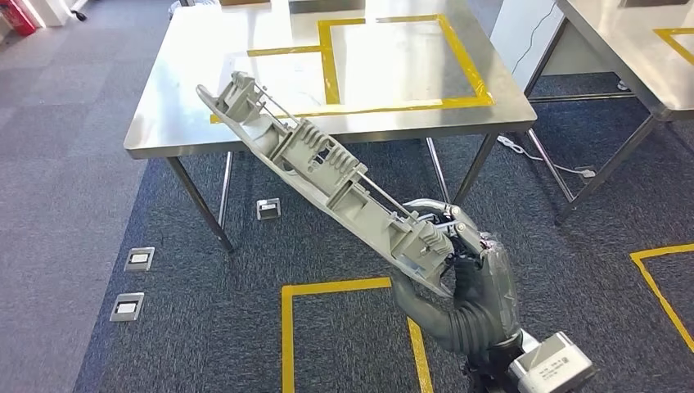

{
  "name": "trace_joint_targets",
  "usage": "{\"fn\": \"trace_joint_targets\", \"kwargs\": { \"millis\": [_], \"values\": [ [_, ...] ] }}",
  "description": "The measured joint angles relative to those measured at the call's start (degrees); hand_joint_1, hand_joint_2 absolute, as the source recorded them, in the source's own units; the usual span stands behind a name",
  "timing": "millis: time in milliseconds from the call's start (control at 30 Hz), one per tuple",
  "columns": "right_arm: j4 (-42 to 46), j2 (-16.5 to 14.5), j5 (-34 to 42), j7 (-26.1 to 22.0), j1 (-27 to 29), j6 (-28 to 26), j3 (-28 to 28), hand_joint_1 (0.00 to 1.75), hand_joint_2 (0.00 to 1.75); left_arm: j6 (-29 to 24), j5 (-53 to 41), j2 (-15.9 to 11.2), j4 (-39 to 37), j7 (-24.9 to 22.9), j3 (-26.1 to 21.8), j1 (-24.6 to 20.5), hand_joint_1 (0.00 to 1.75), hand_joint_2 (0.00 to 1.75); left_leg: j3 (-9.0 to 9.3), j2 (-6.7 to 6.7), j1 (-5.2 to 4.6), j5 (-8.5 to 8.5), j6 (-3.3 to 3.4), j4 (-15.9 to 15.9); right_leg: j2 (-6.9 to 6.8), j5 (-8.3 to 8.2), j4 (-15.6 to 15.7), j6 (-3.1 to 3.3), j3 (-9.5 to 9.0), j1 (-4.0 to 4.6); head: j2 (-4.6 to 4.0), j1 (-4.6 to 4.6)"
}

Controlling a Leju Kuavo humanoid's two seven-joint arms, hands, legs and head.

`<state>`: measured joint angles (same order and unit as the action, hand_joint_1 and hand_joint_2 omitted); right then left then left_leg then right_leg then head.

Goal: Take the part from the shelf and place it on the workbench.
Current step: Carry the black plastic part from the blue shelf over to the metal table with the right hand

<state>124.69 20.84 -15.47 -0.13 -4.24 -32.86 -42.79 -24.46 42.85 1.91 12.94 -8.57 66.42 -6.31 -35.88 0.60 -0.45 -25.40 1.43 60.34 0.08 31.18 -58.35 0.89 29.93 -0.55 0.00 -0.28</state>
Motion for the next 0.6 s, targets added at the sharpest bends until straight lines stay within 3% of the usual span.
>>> {"fn": "trace_joint_targets", "kwargs": {
  "millis": [67,133,200,233,267,333,400,467,600],
  "values": [
    [0.0,-0.1,0.7,-0.3,-0.1,-0.1,0.1,1.75,1.75,0.0,-0.1,0.0,0.0,0.0,0.0,0.1,0.00,1.75,0.60,0.04,0.28,-0.59,0.23,-1.1,-0.20,0.40,0.2,-0.68,-0.22,0.03,0.00,-0.14],
    [-0.1,-0.1,1.7,-0.9,-0.2,-0.2,0.1,1.75,1.75,0.0,-0.2,0.0,0.0,-0.1,0.0,0.0,0.00,1.75,1.60,0.11,0.71,-0.77,0.48,-2.1,-0.25,1.66,-2.4,-1.27,0.85,0.05,0.00,0.20],
    [-0.3,-0.2,2.9,-1.7,-0.3,-0.5,0.2,1.75,1.75,0.0,-0.3,0.0,0.0,-0.1,0.0,-0.1,0.00,1.75,2.33,0.14,0.79,-1.24,0.72,-2.4,-0.24,3.85,-9.3,-1.60,5.09,-0.07,0.00,0.72],
    [-0.5,-0.4,3.6,-2.2,-0.3,-0.7,0.2,1.75,1.75,0.1,-0.3,0.0,0.0,-0.2,0.1,-0.1,0.00,1.75,2.71,0.14,0.78,-1.59,0.76,-2.4,-0.24,4.36,-12.7,-1.69,7.57,-0.12,0.00,0.90],
    [-0.8,-0.5,4.4,-2.6,-0.3,-0.9,0.4,1.75,1.75,0.1,-0.4,0.1,0.0,-0.3,0.1,0.0,0.00,1.75,3.20,0.15,0.78,-2.01,0.74,-2.4,-0.24,3.88,-14.6,-1.74,9.38,-0.14,0.00,1.04],
    [-1.4,-0.8,5.7,-3.6,-0.3,-1.4,0.6,1.75,1.75,0.2,-0.7,0.1,0.0,-0.4,0.3,0.1,0.00,1.75,4.53,0.26,0.77,-2.99,0.58,-2.3,-0.24,-0.47,-12.3,-1.57,10.01,-0.14,0.00,1.31],
    [-1.9,-1.0,6.7,-4.2,-0.4,-1.9,0.8,1.75,1.75,0.3,-1.0,0.2,0.0,-0.5,0.5,0.1,0.00,1.75,5.74,0.39,0.67,-4.08,0.20,-2.3,-0.23,-5.24,-5.6,-1.09,7.91,-0.01,0.00,1.61],
    [-2.4,-1.3,7.5,-4.7,-0.7,-2.4,1.1,1.75,1.75,0.4,-1.3,0.4,0.0,-0.5,0.6,0.0,0.00,1.75,6.19,0.42,0.53,-4.87,-0.39,-2.4,-0.14,-5.99,-1.4,-0.41,6.11,0.21,0.00,1.74],
    [-3.5,-1.8,8.3,-5.3,-1.3,-3.4,1.9,1.75,1.75,0.5,-1.5,0.5,0.0,-0.6,1.1,-0.3,0.00,1.75,6.46,0.29,0.55,-6.01,-1.68,-1.9,0.05,-4.59,-0.2,0.87,4.96,-0.01,0.00,1.50]
  ]
}}
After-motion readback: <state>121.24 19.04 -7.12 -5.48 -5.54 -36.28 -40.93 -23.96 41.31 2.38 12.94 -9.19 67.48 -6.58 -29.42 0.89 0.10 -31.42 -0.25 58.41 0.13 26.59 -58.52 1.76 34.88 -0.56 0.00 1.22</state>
